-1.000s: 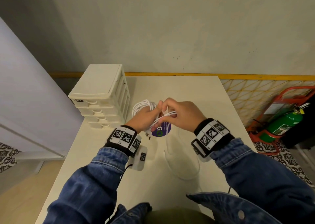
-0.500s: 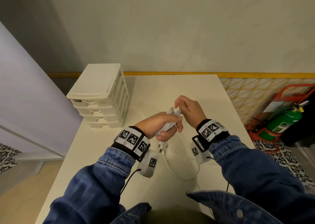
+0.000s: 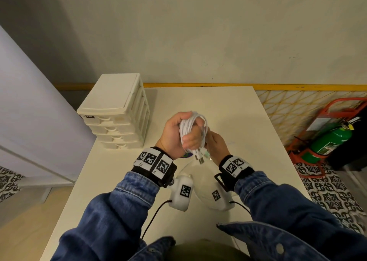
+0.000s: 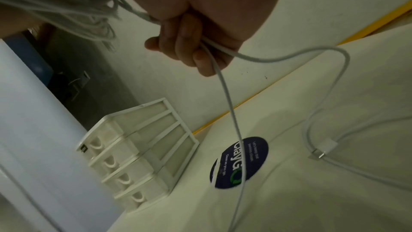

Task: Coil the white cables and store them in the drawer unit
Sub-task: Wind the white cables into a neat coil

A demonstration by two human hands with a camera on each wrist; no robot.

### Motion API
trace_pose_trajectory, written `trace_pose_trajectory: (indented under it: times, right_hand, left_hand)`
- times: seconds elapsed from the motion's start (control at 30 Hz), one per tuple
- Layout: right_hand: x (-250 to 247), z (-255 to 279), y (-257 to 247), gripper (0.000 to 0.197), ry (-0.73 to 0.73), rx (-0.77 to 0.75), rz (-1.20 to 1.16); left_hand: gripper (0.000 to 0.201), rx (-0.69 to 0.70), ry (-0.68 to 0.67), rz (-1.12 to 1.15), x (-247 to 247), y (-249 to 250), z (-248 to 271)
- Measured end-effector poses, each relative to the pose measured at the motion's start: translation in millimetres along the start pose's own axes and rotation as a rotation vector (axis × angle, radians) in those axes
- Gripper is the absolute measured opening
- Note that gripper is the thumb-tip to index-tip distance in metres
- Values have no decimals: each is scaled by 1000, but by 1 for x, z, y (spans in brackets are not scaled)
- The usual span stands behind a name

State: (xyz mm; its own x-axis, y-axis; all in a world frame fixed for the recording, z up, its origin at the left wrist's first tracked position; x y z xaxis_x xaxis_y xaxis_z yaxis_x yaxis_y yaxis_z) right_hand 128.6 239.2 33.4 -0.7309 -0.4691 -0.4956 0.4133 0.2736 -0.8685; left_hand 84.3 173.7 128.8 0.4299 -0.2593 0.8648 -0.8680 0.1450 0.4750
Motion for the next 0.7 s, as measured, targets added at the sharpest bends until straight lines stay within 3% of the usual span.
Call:
trace_pose_trajectory:
  times: [0.17,0.3,0.43,0.57,0.7]
  right_hand:
    - [23,14,-12,34,-91,-68,-8]
    - [41,22,-26,31,-235,-155,245]
    - [57,30,-10,24,-424,-119,388]
    - [46,27,-8,24,-355,-154,441]
    - [27,25,-41,19,-243,-291,388]
  left_hand:
    - [41,336,261,72,-20,41,0]
    - [41,538,452,4,-32,64,14]
    - [40,727,564,-171,-35,99,33]
    - [35,850,673,-439,-40,125,55]
    - [36,798,744,-918,-36,122,63]
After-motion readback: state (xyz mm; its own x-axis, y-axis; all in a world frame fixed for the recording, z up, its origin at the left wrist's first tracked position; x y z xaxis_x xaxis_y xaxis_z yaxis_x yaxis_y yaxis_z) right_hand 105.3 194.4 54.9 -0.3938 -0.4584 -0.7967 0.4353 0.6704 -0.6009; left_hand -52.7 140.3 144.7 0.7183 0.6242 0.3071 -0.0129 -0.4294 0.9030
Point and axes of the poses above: each hand's wrist, its own z-axis away from the middle knuckle, its own x-axis out of the palm, y = z × x, the point moved 9 cm from there along -z, towards the middle knuckle, and after that the axes turned 14 degrees about z, right-handed, at the moved point
